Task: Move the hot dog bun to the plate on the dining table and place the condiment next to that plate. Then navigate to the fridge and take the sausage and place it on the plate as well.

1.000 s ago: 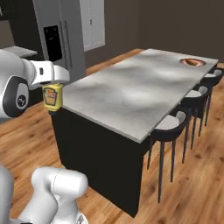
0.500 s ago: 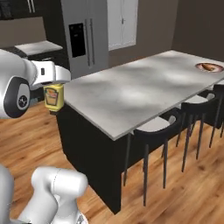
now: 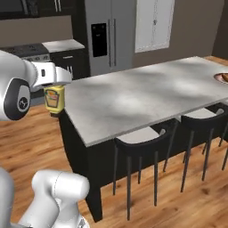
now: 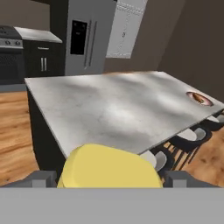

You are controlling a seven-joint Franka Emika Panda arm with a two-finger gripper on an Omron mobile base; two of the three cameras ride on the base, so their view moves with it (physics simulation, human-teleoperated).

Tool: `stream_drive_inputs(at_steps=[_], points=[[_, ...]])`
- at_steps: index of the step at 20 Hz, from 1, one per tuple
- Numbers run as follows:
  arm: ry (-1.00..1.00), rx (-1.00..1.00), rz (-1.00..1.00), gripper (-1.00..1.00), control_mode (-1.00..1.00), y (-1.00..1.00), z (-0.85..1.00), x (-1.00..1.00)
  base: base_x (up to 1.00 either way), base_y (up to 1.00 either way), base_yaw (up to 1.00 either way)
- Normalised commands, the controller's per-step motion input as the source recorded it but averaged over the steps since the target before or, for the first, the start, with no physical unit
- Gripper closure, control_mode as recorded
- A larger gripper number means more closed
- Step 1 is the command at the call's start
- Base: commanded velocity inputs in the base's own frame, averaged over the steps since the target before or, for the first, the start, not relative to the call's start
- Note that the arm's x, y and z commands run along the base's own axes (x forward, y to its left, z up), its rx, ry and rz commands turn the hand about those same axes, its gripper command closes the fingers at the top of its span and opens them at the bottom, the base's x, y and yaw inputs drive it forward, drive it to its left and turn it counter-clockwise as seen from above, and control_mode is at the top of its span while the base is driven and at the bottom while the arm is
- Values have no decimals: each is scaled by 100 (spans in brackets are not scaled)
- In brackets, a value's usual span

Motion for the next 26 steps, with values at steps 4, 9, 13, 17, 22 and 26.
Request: stream_drive_inputs(at_steps=[4,9,13,17,22,26], points=[[0,0,0,100,100,0,0,0,18,-100,36],[0,0,0,100,100,0,0,0,15,-100,36],[0,0,0,100,100,0,0,0,14,-100,36],[0,0,0,100,100,0,0,0,16,-100,34],[0,0,0,100,100,0,0,0,18,-100,31],[0,0,0,100,100,0,0,0,20,-100,27]])
